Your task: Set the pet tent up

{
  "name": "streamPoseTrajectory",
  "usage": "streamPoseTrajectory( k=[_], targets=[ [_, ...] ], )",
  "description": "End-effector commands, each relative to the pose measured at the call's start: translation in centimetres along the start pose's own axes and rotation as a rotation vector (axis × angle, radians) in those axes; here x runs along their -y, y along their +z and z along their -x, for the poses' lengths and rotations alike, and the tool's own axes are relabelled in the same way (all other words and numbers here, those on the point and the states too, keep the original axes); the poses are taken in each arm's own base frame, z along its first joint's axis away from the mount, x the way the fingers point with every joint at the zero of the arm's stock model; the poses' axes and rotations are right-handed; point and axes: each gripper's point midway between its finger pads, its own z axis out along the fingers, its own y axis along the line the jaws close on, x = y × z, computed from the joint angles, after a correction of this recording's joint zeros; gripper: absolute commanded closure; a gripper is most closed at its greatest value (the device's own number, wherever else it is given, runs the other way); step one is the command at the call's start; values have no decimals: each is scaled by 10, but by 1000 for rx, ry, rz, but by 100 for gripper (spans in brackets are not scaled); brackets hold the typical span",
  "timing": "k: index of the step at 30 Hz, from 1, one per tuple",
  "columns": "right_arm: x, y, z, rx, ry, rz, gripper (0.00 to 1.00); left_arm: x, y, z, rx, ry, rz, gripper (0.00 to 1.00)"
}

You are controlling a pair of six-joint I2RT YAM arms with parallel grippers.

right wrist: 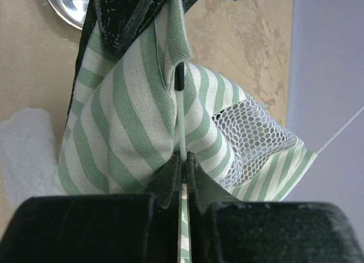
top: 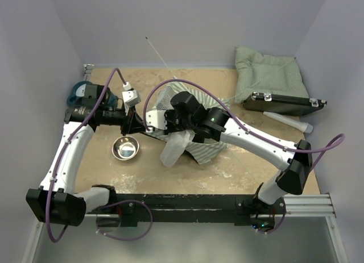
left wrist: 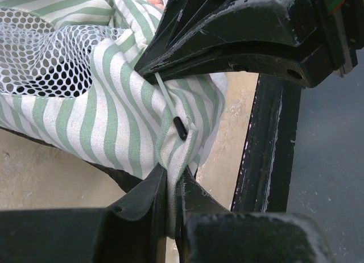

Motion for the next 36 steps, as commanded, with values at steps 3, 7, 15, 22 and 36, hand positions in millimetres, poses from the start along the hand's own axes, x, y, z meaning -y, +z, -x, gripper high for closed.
streamPoseTrajectory(
  k=[3, 7, 15, 22, 36],
  targets=[
    [13, -9, 10, 15, 18, -54, 100, 3, -3, 18, 54, 31, -27, 100],
    [17, -6, 13, 28, 36, -74, 100, 0, -2, 22, 123, 46, 29, 100],
    [10, 1, 13, 33, -3, -60, 100, -7, 2, 20, 124, 14, 53, 100],
    [9, 1, 18, 52, -55, -69, 100, -12, 11, 14, 80, -63, 35, 92],
    [9, -13, 17, 67, -43, -116, 100, -20, 12, -7, 81, 6, 97, 100]
  ],
)
